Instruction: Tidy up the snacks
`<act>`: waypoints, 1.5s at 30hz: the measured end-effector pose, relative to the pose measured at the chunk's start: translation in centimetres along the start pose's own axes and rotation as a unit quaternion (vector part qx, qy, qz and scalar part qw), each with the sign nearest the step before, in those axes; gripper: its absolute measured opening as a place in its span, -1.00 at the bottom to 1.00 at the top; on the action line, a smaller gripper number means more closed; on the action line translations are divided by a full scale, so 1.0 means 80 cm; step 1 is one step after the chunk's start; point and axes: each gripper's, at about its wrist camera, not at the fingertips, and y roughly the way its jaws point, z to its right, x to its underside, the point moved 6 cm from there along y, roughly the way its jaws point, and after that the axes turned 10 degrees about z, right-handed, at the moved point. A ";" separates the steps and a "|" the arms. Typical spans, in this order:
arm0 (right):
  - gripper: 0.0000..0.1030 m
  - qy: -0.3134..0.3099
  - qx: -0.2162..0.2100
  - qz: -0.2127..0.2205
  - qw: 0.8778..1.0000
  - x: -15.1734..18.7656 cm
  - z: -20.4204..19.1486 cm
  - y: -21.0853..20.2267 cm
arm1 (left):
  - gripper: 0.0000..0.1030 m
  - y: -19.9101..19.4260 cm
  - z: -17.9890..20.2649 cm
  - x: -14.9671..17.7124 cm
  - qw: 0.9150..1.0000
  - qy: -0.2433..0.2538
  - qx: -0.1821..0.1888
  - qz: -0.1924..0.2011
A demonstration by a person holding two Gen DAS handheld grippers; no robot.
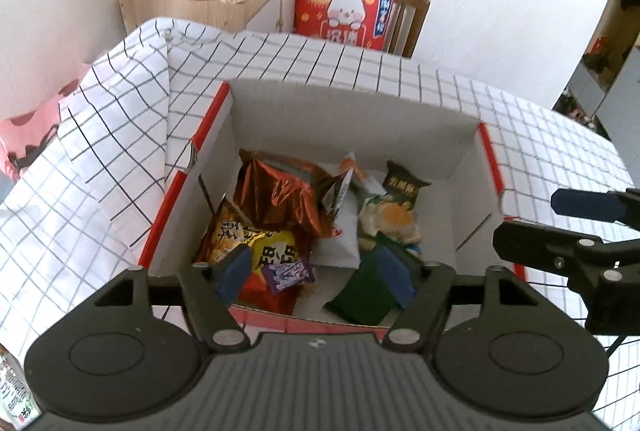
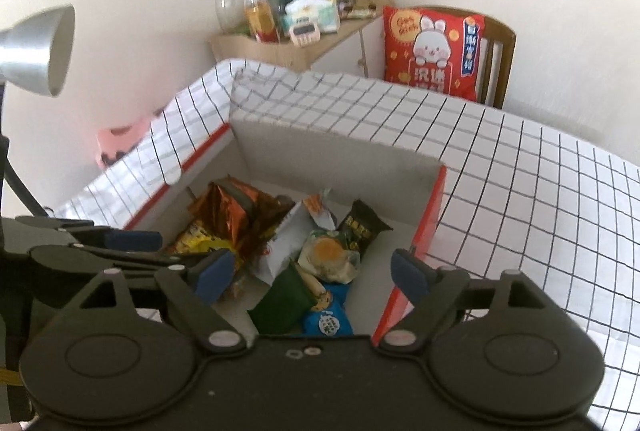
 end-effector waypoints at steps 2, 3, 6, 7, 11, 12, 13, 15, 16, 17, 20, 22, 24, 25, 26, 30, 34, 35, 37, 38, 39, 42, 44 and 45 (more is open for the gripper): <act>0.76 0.008 0.001 0.011 1.000 -0.001 0.002 -0.012 | 0.42 -0.011 0.003 -0.003 1.000 0.001 0.004 0.010; 0.80 0.011 0.001 0.017 1.000 -0.002 0.002 -0.018 | 0.43 -0.016 0.004 -0.004 1.000 0.001 0.005 0.014; 0.87 0.017 0.003 0.030 0.999 -0.002 0.004 -0.034 | 0.55 -0.032 0.008 -0.008 1.000 0.002 0.008 0.029; 0.89 0.023 0.003 0.034 0.999 -0.002 0.005 -0.039 | 0.59 -0.039 0.010 -0.009 0.999 0.003 0.009 0.036; 0.98 0.046 -0.002 0.057 0.997 -0.002 0.009 -0.065 | 0.60 -0.061 0.019 -0.011 0.998 0.008 0.017 0.055; 1.00 0.049 -0.002 0.065 0.997 -0.002 0.011 -0.072 | 0.60 -0.067 0.022 -0.011 0.998 0.010 0.020 0.060; 1.00 0.050 -0.002 0.074 0.996 -0.002 0.012 -0.078 | 0.64 -0.072 0.024 -0.011 0.998 0.011 0.022 0.064; 1.00 0.048 -0.002 0.087 0.995 -0.001 0.013 -0.091 | 0.72 -0.082 0.028 -0.011 0.997 0.012 0.027 0.073; 1.00 0.048 -0.001 0.092 0.995 0.000 0.013 -0.096 | 0.73 -0.087 0.031 -0.011 0.996 0.012 0.030 0.078; 1.00 0.048 0.000 0.097 0.994 0.002 0.013 -0.101 | 0.73 -0.091 0.033 -0.011 0.996 0.012 0.031 0.081; 1.00 0.048 0.008 0.113 0.992 0.009 0.015 -0.117 | 0.82 -0.101 0.040 -0.009 0.995 0.010 0.039 0.088; 1.00 0.048 0.015 0.121 0.991 0.016 0.016 -0.127 | 0.98 -0.106 0.042 -0.007 0.995 0.008 0.048 0.091; 1.00 0.045 0.022 0.130 0.990 0.020 0.017 -0.136 | 0.99 -0.110 0.043 -0.005 0.994 0.000 0.058 0.089; 1.00 0.044 0.026 0.133 0.990 0.023 0.017 -0.139 | 0.99 -0.111 0.044 -0.005 0.994 -0.003 0.062 0.087; 1.00 0.045 0.031 0.134 0.989 0.026 0.018 -0.142 | 0.99 -0.113 0.045 -0.004 0.994 -0.004 0.062 0.087; 1.00 0.063 0.054 0.142 0.986 0.037 0.024 -0.152 | 0.99 -0.120 0.048 0.000 0.994 -0.005 0.059 0.090; 1.00 0.056 0.069 0.145 0.985 0.047 0.020 -0.156 | 0.99 -0.128 0.046 0.003 0.994 -0.011 0.050 0.098; 1.00 0.055 0.073 0.146 0.985 0.048 0.019 -0.157 | 0.99 -0.131 0.046 0.003 0.994 -0.009 0.048 0.102; 1.00 0.053 0.076 0.152 0.984 0.048 0.017 -0.158 | 0.99 -0.135 0.046 0.003 0.993 -0.004 0.040 0.110; 1.00 0.051 0.079 0.155 0.983 0.049 0.016 -0.159 | 0.99 -0.136 0.047 0.003 0.993 -0.004 0.038 0.111; 1.00 0.049 0.082 0.159 0.983 0.049 0.015 -0.161 | 0.99 -0.136 0.047 0.003 0.993 -0.004 0.036 0.112; 1.00 0.039 0.096 0.166 0.981 0.048 0.011 -0.163 | 0.99 -0.137 0.048 0.005 0.993 -0.008 0.035 0.109; 1.00 0.037 0.106 0.169 0.979 0.047 0.011 -0.163 | 0.99 -0.138 0.050 0.007 0.993 -0.010 0.035 0.108; 1.00 0.036 0.108 0.171 0.979 0.047 0.011 -0.163 | 0.99 -0.137 0.050 0.007 0.994 -0.009 0.034 0.108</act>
